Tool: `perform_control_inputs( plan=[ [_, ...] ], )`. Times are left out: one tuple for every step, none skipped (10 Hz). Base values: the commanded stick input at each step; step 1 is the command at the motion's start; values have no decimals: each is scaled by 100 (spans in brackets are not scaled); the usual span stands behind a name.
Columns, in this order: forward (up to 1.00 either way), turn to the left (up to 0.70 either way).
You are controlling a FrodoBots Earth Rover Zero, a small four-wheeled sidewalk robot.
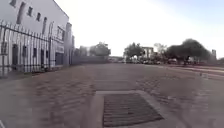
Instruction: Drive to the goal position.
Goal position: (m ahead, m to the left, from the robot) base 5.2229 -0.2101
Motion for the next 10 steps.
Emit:
perform_control_inputs(
  plan=[
    [100, 0],
    [100, 0],
    [100, 0],
    [100, 0],
    [100, 0],
    [100, 0],
    [100, 0],
    [100, 0],
    [100, 27],
    [100, 13]
  ],
)
